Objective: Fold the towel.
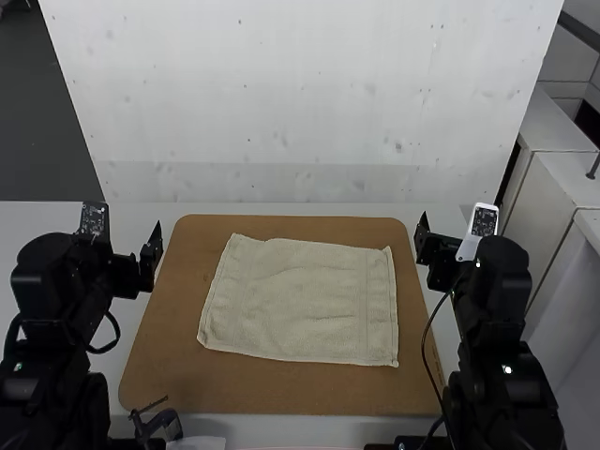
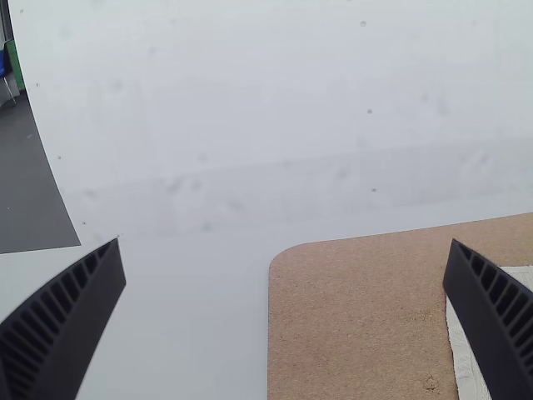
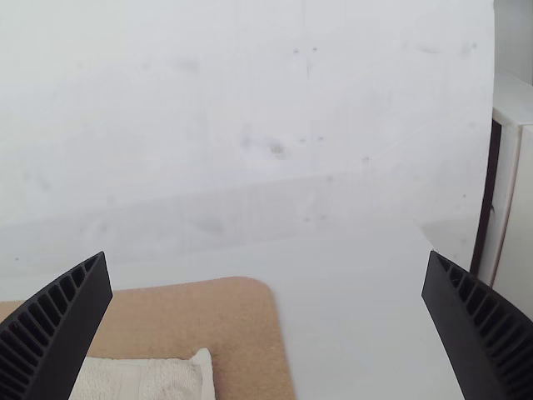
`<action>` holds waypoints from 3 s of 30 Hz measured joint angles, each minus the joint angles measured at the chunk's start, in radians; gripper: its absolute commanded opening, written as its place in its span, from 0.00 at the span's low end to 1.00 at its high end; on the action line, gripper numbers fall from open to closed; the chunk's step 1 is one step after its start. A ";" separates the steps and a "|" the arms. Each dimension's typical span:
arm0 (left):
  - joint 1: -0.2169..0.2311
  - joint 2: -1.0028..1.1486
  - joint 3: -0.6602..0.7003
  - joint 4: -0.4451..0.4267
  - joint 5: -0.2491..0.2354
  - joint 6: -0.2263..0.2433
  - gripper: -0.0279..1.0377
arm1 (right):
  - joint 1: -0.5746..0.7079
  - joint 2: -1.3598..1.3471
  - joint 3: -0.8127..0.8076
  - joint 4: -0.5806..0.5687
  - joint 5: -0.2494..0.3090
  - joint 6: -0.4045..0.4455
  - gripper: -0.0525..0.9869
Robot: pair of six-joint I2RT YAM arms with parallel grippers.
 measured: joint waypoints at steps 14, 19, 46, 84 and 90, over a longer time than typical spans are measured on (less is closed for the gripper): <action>0.000 -0.015 0.000 0.000 0.007 -0.042 0.94 | 0.000 0.000 0.000 -0.013 -0.011 0.017 0.97; 0.000 -0.015 0.000 0.000 0.005 -0.042 0.94 | 0.000 0.000 0.000 -0.013 -0.008 0.019 0.97; -0.106 0.990 0.497 -0.052 0.063 -0.086 0.94 | 0.013 1.017 0.394 0.017 -0.088 0.134 0.97; -0.105 1.622 0.797 0.076 0.138 -0.047 0.93 | 0.136 1.942 1.034 -0.236 -0.011 0.277 0.07; -0.129 1.737 0.922 0.043 0.138 -0.044 0.93 | 0.145 1.948 1.041 -0.246 0.005 0.278 0.07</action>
